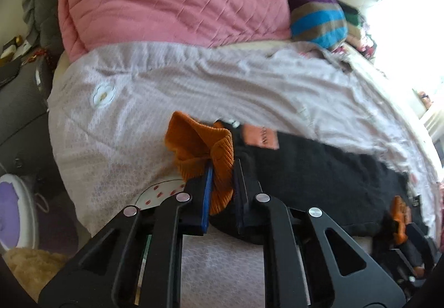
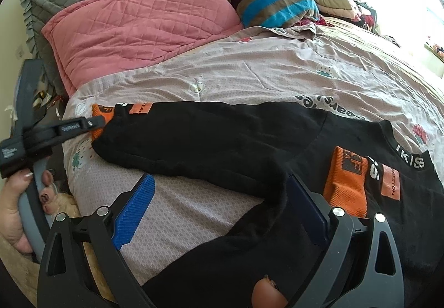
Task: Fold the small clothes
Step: 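Grasp the orange cuff with the left gripper, then carry the sleeve with the left gripper across the sweatshirt body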
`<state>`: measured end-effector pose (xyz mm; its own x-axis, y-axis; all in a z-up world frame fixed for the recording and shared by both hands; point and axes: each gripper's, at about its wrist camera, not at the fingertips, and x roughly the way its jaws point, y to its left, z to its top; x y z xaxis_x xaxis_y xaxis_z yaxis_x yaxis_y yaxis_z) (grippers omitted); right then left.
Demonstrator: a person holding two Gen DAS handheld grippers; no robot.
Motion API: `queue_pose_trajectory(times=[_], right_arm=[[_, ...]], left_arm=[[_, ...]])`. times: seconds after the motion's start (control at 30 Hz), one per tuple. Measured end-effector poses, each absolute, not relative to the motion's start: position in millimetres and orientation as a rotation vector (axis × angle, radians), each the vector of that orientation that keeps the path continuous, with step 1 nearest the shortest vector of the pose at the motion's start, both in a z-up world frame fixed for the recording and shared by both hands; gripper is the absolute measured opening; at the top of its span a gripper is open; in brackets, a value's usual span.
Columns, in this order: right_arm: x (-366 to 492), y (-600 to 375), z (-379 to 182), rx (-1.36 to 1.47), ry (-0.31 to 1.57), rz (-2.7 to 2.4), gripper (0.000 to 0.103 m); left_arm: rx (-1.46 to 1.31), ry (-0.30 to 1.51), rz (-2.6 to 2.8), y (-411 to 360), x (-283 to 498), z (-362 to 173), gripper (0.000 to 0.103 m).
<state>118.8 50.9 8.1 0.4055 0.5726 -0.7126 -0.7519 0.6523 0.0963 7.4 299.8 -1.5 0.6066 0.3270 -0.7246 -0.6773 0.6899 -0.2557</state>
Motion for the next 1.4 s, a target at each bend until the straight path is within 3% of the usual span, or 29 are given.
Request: queue_pose_trajectory(times=[0.73, 1.4], right_arm=[[125, -31, 27, -0.096, 0.776, 0.736, 0.095], [134, -111, 38, -0.083, 0.712, 0.530, 0.095]], left_arm=[[-0.508, 0.544, 0.363, 227, 6, 82, 0.007], [-0.507, 0.622, 0.062, 141, 55, 80, 0.007]])
